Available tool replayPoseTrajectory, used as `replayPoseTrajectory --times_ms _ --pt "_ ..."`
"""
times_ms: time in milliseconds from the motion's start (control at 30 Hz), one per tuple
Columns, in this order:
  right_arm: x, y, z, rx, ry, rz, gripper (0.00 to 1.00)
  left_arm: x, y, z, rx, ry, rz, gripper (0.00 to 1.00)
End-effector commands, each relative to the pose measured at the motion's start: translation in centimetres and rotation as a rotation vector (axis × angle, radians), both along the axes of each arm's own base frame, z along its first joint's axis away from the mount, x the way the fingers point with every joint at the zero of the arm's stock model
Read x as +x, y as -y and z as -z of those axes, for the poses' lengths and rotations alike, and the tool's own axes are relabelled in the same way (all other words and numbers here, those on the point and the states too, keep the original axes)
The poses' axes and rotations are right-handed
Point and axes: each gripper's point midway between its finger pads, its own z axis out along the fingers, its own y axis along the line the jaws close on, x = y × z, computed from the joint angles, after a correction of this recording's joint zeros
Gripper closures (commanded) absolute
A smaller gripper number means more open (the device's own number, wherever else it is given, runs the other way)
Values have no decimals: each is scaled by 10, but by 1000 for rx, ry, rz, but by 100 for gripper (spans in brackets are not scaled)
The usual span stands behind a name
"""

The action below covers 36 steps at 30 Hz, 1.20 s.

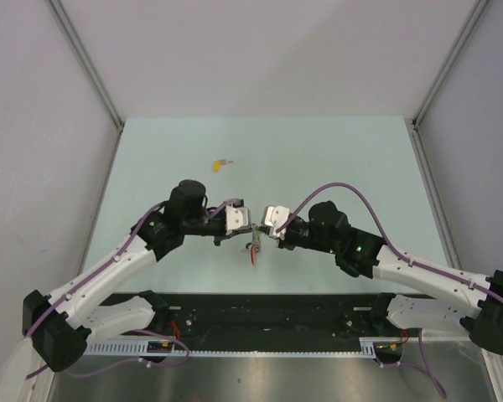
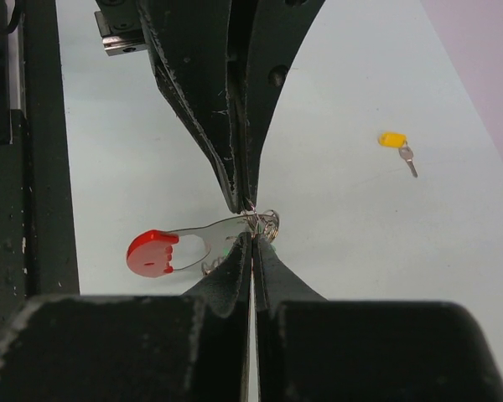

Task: Put the keys on the keyring

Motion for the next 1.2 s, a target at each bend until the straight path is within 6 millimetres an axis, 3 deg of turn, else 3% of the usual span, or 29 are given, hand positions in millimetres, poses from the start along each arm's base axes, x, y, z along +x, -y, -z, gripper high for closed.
replayPoseTrajectory --times_ms 0,333,1167 --pt "-4 -8 -12 34 9 -36 100 -15 8 -11 -36 52 99 100" --pt "-18 -12 1 -37 -33 -130 100 -17 6 -10 -21 70 110 100" --pt "-7 -10 3 -37 -48 -80 100 -22 12 -15 -39 48 119 100"
